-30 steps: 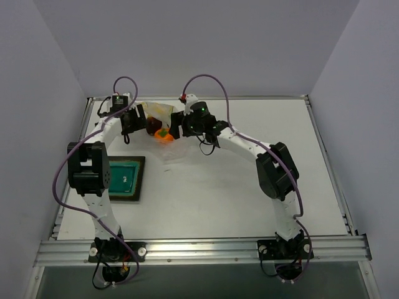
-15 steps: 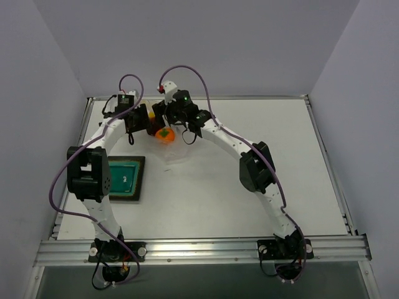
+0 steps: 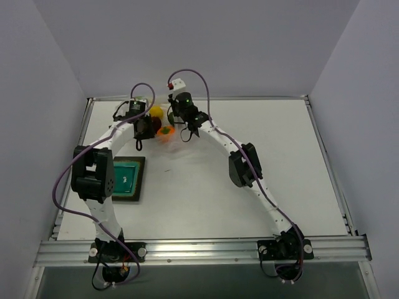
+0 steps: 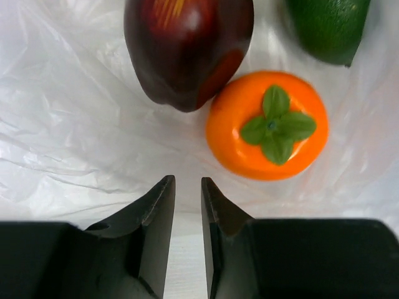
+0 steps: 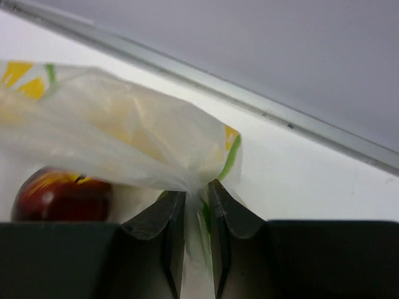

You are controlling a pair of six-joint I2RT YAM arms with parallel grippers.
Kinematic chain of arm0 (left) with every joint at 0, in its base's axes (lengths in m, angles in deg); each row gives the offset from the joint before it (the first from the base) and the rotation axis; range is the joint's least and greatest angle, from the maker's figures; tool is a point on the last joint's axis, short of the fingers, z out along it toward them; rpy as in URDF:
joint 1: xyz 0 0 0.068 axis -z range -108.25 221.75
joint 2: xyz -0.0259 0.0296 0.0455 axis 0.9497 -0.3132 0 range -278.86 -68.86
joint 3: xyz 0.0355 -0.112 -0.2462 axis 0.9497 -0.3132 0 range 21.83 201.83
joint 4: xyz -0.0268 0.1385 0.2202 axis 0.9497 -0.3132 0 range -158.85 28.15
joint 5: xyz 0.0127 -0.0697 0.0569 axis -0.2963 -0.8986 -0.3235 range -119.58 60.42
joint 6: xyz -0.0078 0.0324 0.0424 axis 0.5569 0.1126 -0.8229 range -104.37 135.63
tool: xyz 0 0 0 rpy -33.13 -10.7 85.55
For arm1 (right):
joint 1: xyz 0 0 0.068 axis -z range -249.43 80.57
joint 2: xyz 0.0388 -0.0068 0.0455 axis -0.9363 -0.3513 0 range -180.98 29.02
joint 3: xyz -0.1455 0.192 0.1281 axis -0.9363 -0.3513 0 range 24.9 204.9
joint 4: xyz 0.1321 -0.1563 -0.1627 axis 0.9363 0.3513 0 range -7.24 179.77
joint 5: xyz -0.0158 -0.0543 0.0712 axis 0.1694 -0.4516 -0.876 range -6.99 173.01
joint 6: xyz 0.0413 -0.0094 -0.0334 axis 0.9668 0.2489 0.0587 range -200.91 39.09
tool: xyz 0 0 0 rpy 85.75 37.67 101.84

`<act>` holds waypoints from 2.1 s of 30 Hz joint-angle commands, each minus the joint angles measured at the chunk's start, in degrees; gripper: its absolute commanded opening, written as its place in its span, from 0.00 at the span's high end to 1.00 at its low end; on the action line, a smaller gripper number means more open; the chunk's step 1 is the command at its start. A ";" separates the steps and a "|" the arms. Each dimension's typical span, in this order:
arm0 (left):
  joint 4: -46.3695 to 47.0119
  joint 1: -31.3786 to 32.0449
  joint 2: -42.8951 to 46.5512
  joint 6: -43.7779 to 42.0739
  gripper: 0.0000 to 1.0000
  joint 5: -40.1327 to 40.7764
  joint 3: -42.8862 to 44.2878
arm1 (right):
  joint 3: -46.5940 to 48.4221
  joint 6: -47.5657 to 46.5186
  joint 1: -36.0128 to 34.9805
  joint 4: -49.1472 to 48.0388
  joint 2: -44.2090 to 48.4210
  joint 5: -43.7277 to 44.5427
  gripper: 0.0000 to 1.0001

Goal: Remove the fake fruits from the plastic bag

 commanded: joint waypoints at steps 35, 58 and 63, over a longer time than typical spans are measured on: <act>-7.52 -2.00 5.43 0.55 0.39 -3.37 13.19 | -13.84 8.07 6.18 -6.43 6.53 -20.32 0.47; 3.10 -8.34 -4.27 2.31 0.37 -6.87 16.90 | -46.62 15.37 -0.05 -14.25 35.89 -17.62 0.22; 2.93 -7.46 2.42 3.19 0.22 -7.23 11.18 | -53.81 19.05 -2.61 -16.10 38.26 -9.79 0.23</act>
